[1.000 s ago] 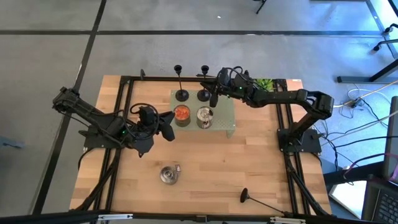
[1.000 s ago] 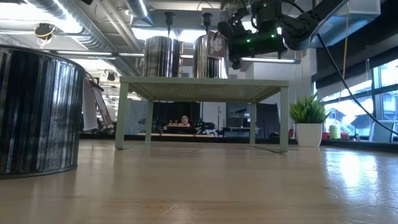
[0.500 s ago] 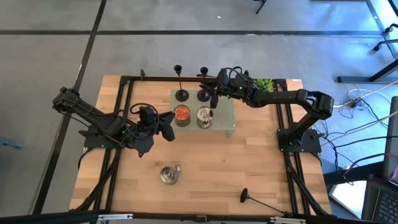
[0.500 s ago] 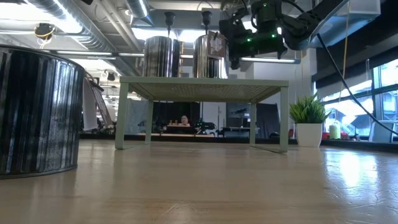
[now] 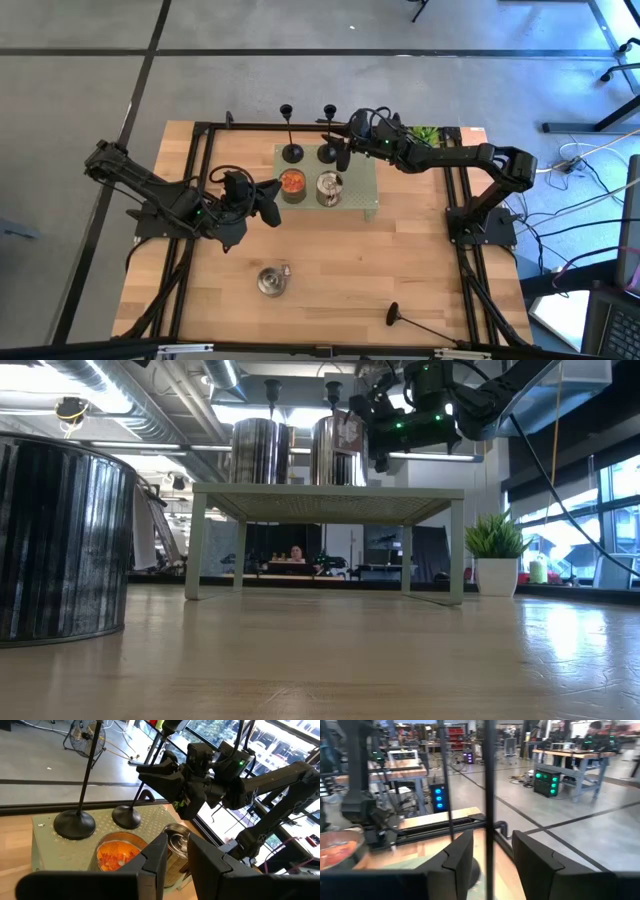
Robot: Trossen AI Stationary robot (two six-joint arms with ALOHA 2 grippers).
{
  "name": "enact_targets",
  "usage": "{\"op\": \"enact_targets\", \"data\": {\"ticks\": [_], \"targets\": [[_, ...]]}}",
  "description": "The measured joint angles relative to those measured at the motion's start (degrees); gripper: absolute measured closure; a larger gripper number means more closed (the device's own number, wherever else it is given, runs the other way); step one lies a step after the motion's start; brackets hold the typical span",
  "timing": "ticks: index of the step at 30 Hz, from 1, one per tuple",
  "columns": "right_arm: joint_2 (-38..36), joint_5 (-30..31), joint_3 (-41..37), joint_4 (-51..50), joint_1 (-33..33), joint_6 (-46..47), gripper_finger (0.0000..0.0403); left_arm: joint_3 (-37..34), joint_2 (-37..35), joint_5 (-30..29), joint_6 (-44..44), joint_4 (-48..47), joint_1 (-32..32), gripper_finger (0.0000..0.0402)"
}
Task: Pick & Place candle stick holders
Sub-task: Put the top candle holder on the shelf aligned with the other candle holder, then put the brown scented candle on the shelf aligned with the other brown scented candle
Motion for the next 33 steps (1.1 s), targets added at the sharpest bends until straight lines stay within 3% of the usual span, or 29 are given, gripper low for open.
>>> {"op": "enact_targets", "data": {"ticks": [7,23,33], "targets": [[-1.8,2.8,0.0,-1.7,0.0,0.0,0.0236,0.0,0.0,0.0,0.0,0.2,0.0,0.0332],[-6.5,-0.6,0.0,-13.6,3.4,1.3,0.0231,0.0,0.0,0.3,1.0,0.4,0.7,0.0332],[-10.7,9.3,0.0,-17.4,5.5,-3.6,0.0231,0.0,0.0,0.0,1.6,0.6,1.2,0.0332]]}}
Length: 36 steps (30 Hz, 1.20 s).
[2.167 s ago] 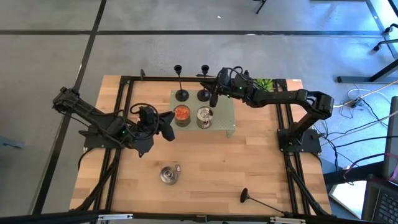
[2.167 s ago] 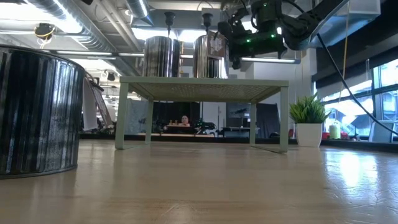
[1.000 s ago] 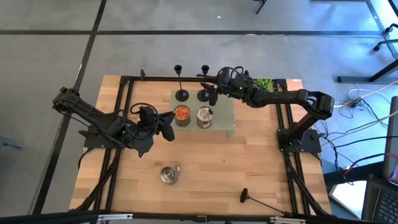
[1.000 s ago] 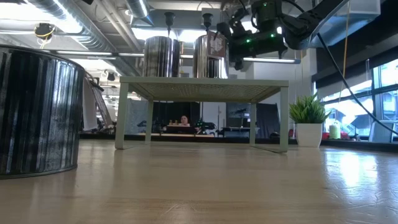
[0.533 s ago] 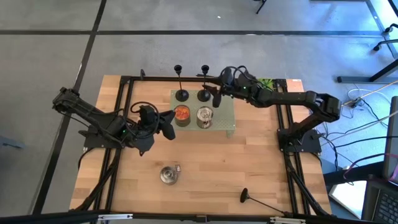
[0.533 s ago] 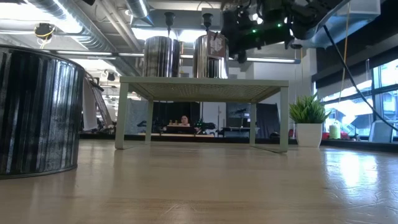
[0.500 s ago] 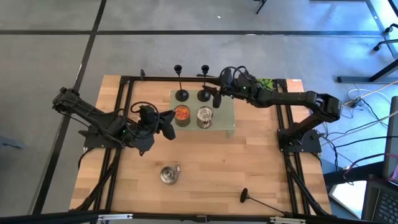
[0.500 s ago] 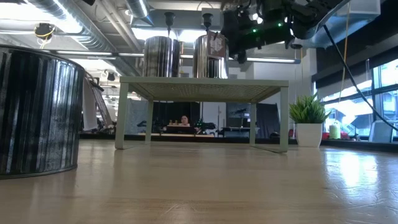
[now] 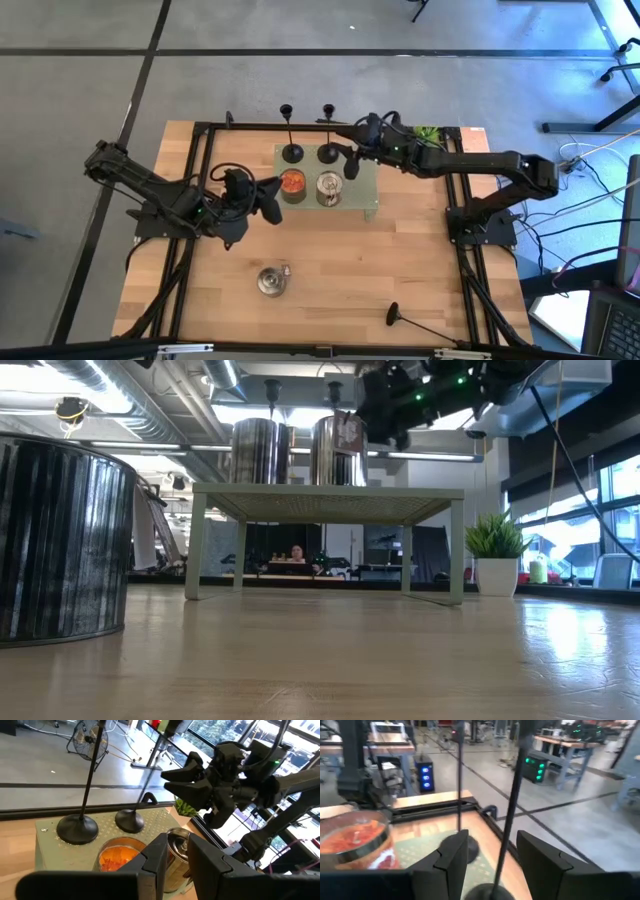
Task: Pick & Place candle stick holders
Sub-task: Put the brown scented candle on the shelf aligned with the other brown scented candle
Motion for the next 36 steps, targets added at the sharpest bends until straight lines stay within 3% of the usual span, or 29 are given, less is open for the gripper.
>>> {"op": "enact_targets", "data": {"ticks": [11,19,28,36], "targets": [[-7.4,2.1,0.0,-14.1,1.2,4.2,0.0231,0.0,-1.7,0.9,3.1,4.5,0.3,0.0332],[-16.7,1.0,0.0,-20.1,6.0,15.7,0.0231,0.0,-6.5,4.2,11.3,9.7,0.1,0.0332],[-19.9,-7.1,0.0,-17.2,14.1,29.7,0.0231,0.0,-11.7,19.7,19.4,10.2,0.1,0.0332],[-19.5,-11.5,0.0,-16.6,23.1,37.8,0.0231,0.0,-11.2,40.4,20.6,10.4,-2.0,0.0332]]}}
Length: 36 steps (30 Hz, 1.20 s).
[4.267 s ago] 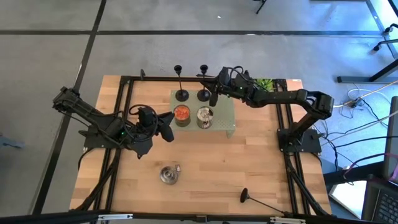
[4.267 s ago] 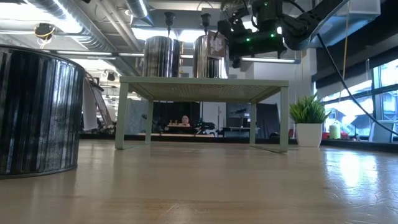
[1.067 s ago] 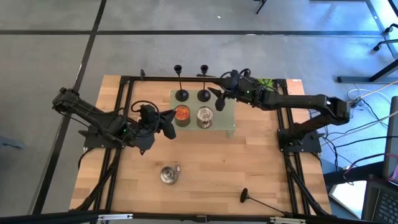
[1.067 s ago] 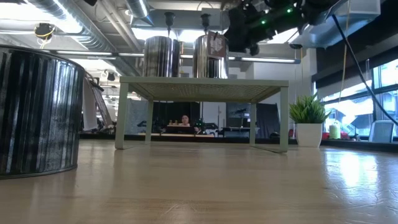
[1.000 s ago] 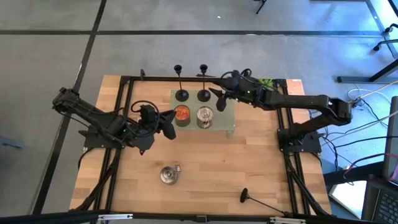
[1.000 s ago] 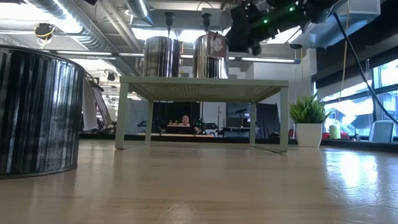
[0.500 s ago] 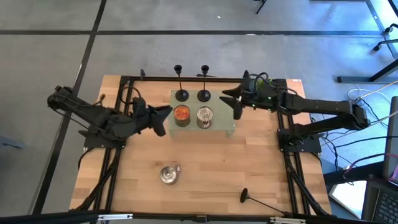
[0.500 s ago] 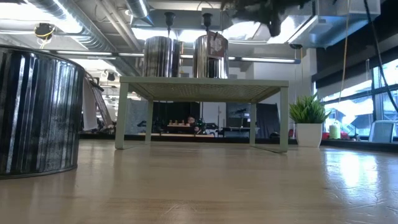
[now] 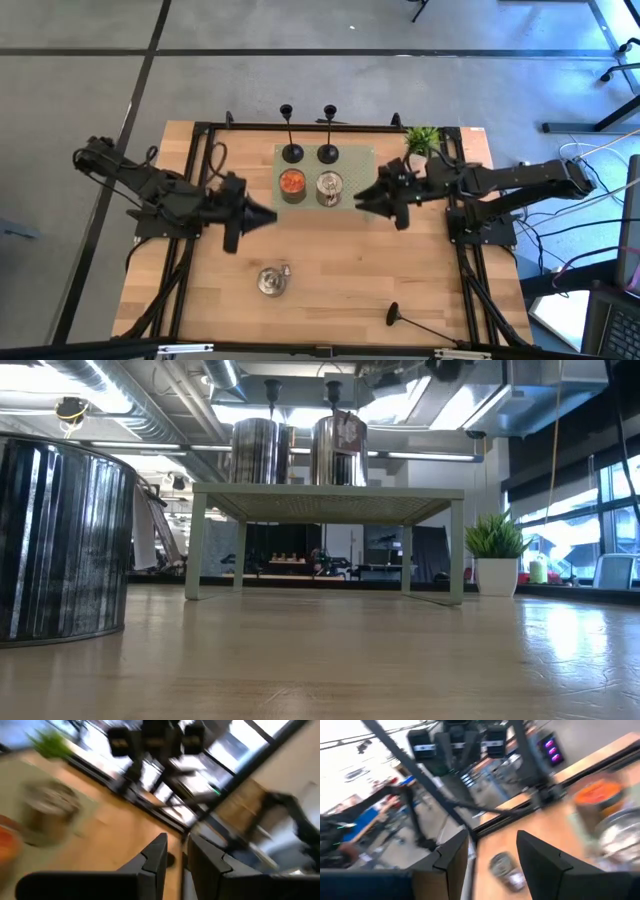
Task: Pick & Place candle stick holders
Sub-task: Put the brown scented candle on the shelf aligned with the other brown scented candle
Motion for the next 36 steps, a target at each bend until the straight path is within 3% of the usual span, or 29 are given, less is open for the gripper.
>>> {"op": "enact_targets", "data": {"ticks": [8,14,25,30,36], "targets": [[0.0,0.2,0.0,8.6,8.6,5.3,0.0231,0.0,4.6,6.0,-2.7,3.2,-6.3,0.0332],[0.6,5.4,0.0,15.1,14.4,5.2,0.0231,0.0,9.2,8.6,-6.8,6.1,-9.8,0.0331],[5.8,8.9,0.0,18.6,20.5,8.1,0.0231,0.0,17.8,13.6,-17.0,5.2,-14.2,0.0332],[8.6,10.6,0.0,19.3,22.9,9.2,0.0231,0.1,20.3,13.0,-19.5,-0.3,-16.5,0.0347],[10.7,13.5,0.0,21.3,23.9,9.6,0.0231,4.9,22.6,8.3,-22.8,-22.1,-17.9,0.0375]]}}
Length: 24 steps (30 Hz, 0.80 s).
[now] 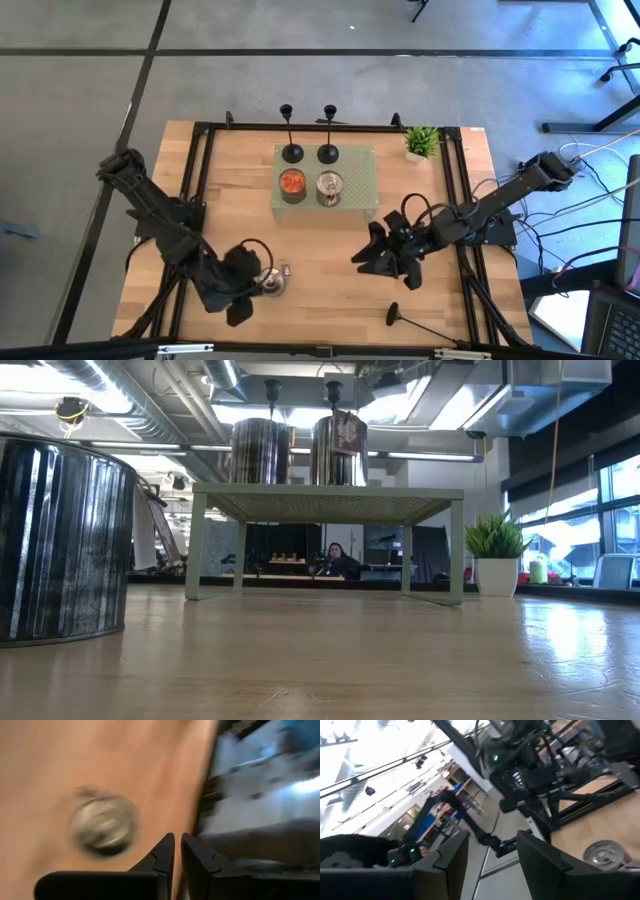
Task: Pick & Place candle stick holders
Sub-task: Put the brown scented candle on the shelf aligned with the other brown scented candle
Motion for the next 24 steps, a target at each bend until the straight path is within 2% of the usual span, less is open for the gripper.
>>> {"op": "enact_targets", "data": {"ticks": [6,11,16,21,24], "targets": [[0.4,4.6,0.0,-1.0,0.0,0.1,0.0231,0.8,0.5,0.9,-5.6,-14.0,1.1,0.0362],[0.4,6.1,0.0,-2.3,0.0,-0.1,0.0231,0.8,0.5,0.8,-9.6,-18.2,4.0,0.0335],[0.4,7.9,0.0,-2.3,0.0,-0.4,0.0231,0.4,0.5,3.1,-13.0,-17.5,7.9,0.0308],[0.4,9.9,0.0,-2.3,0.0,-0.7,0.0231,-5.2,0.5,8.4,-15.4,-10.0,9.5,0.0291],[0.4,10.1,0.0,-2.3,0.0,-0.7,0.0231,-8.8,0.5,8.0,-17.4,-6.5,8.9,0.0287]]}}
